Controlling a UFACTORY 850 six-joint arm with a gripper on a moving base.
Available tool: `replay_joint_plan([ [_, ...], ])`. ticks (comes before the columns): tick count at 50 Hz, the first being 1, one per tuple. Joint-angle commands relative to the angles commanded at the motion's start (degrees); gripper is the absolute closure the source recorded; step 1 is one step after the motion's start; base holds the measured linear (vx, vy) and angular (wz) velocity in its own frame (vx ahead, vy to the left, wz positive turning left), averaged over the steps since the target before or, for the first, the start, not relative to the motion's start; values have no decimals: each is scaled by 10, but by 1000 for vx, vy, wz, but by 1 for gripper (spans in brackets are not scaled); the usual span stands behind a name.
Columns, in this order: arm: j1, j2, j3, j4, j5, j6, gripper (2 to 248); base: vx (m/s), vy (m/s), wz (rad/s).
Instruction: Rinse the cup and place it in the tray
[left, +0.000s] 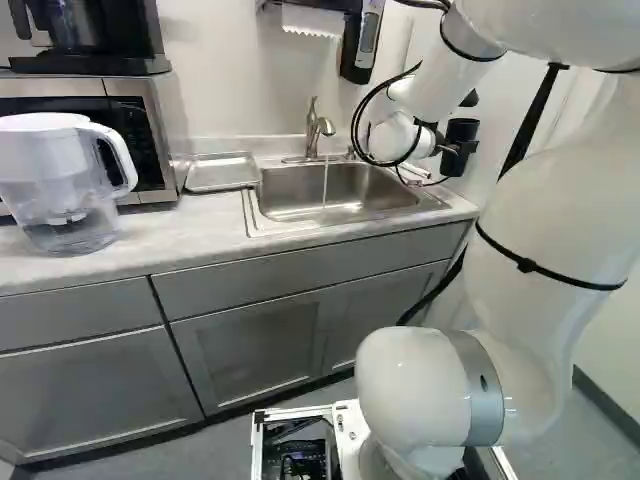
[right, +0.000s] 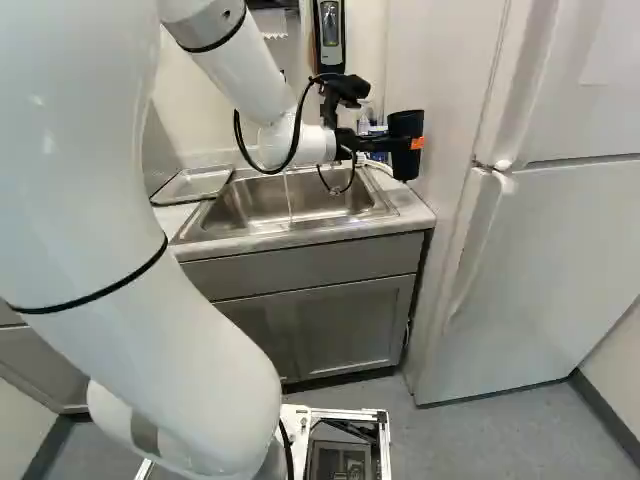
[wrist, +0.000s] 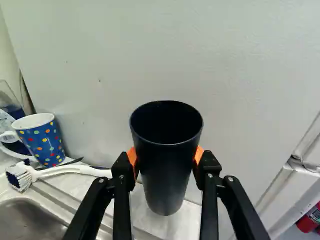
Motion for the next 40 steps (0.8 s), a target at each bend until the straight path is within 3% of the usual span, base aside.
replay_joint_plan([
  [40,8,1,-19,-109,-71,0,126,0,0,0],
])
